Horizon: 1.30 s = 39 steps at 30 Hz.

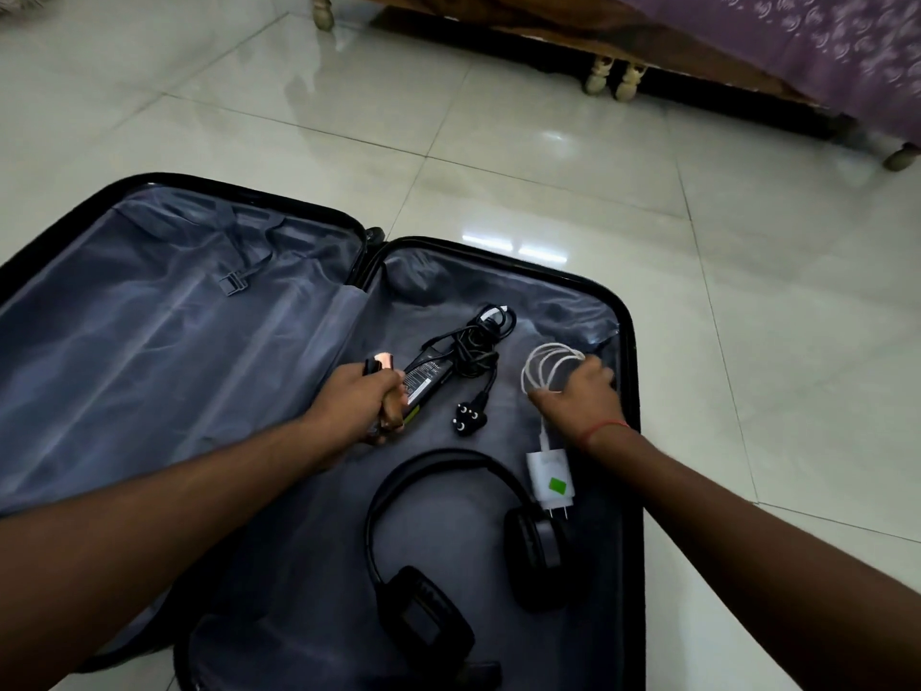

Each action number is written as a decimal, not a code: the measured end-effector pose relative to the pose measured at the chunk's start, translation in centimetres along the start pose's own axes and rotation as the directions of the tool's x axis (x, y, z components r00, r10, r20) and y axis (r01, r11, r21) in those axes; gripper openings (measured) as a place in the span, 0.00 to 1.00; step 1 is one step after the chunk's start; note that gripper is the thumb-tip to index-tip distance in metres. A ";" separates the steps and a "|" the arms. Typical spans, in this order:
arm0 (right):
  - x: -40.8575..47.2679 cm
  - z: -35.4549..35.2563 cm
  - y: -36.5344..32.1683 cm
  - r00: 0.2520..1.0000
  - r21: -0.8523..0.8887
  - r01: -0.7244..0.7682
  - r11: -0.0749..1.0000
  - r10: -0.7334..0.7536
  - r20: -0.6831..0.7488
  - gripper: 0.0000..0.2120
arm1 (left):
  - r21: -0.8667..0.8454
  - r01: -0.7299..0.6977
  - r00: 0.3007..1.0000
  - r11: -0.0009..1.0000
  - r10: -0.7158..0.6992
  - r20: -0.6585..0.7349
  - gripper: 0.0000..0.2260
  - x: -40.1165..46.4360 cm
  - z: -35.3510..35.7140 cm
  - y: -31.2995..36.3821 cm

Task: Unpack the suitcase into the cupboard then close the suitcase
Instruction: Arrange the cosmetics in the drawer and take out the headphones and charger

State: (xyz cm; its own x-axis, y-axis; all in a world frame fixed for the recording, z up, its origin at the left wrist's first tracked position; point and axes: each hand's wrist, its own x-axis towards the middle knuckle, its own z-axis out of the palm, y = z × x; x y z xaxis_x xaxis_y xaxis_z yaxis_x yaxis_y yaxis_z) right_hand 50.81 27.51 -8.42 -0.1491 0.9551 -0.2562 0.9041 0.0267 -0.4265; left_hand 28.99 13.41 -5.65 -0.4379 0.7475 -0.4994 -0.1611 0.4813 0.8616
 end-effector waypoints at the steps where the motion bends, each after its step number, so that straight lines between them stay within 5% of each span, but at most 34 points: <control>1: 0.0 0.1 -0.6 0.998 -0.105 -0.017 0.994 0.024 0.062 0.46 | 0.024 -0.013 1.000 1.000 0.013 -0.009 0.12 0.0 -0.2 0.1; 4: -0.2 0.6 -2.9 0.994 -0.346 -0.018 0.938 0.054 0.096 0.51 | 0.025 -0.021 0.999 0.999 0.022 -0.029 0.13 0.0 -0.7 0.6; 7: 0.1 1.4 -5.6 0.966 -0.388 0.240 0.890 -0.258 0.006 0.43 | 0.043 -0.031 0.998 0.999 0.033 -0.048 0.12 -0.4 -1.3 1.3; 9: 0.1 2.5 -7.5 0.835 -0.400 0.541 0.740 -0.530 0.151 0.44 | 0.051 -0.048 0.998 0.998 0.050 -0.044 0.13 -0.7 -2.0 1.5; 11: 0.1 3.8 -9.3 0.708 -0.500 0.697 0.514 -0.602 0.369 0.44 | 0.048 -0.048 0.997 0.998 0.050 -0.056 0.12 -1.0 -2.8 1.6; 17: 1.5 4.8 -13.0 0.746 -0.703 0.643 0.305 -0.457 0.484 0.30 | 0.036 -0.051 0.998 0.998 0.052 -0.036 0.10 -2.3 -4.2 1.7; 22: 1.7 4.8 -12.4 0.629 -0.657 0.722 0.219 -0.603 0.490 0.17 | 0.026 -0.050 0.998 0.998 0.052 -0.047 0.10 -2.8 -5.0 1.5; 24: 1.7 3.6 -11.4 0.612 -0.611 0.743 0.272 -0.645 0.457 0.17 | 0.011 -0.049 0.998 0.999 0.050 -0.047 0.10 -2.9 -5.2 1.5; 28: 2.3 -0.5 -9.5 0.733 -0.294 0.679 0.673 -0.641 0.229 0.29 | 0.011 -0.049 0.997 0.999 0.050 -0.050 0.11 -3.0 -5.3 1.6; 30: 2.5 -3.5 -8.9 0.794 -0.098 0.607 0.789 -0.596 0.117 0.33 | 0.023 -0.048 0.998 0.999 0.049 -0.047 0.11 -3.1 -5.1 1.7; 35: 2.2 -8.8 -6.7 0.894 0.304 0.421 0.855 -0.448 0.020 0.23 | 0.105 -0.061 0.998 0.993 0.064 -0.020 0.10 -3.0 -4.3 1.9; 39: 1.7 -9.5 -6.4 0.894 0.249 0.422 0.872 -0.446 0.046 0.24 | 0.151 -0.068 0.998 0.986 0.067 0.010 0.11 -2.6 -3.7 1.8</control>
State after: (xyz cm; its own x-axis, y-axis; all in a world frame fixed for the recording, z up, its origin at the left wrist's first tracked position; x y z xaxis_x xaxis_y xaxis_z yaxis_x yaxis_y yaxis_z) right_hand 48.55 31.80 2.17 -0.5553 0.8279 -0.0789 0.6253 0.3532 -0.6959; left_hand 26.55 10.60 -2.44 -0.4392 0.7825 -0.4414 0.0040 0.4931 0.8700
